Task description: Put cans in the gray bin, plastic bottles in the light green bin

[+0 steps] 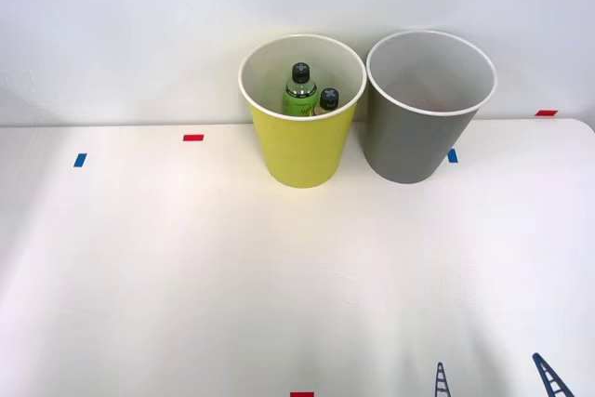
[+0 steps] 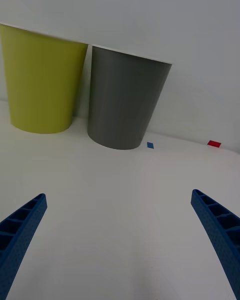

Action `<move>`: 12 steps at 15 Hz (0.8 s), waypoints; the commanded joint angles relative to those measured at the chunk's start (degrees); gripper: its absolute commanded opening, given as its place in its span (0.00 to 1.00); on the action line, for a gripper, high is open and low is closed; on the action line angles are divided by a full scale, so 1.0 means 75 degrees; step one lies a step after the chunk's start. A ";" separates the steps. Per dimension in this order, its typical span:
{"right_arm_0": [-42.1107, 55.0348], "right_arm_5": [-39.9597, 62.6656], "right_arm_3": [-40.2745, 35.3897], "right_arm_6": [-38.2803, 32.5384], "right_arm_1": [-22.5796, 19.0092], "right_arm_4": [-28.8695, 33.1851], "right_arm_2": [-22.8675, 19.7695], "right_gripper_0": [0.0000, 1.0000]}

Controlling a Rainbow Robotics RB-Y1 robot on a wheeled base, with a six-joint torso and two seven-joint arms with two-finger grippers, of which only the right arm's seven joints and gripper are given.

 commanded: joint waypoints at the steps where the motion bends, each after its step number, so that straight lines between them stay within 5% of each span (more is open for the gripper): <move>1: 0.0000 0.0000 0.0000 0.0000 0.0000 0.0000 0.0000 1.00; 12: 0.0000 0.0000 0.0000 0.0000 0.0000 0.0000 0.0000 1.00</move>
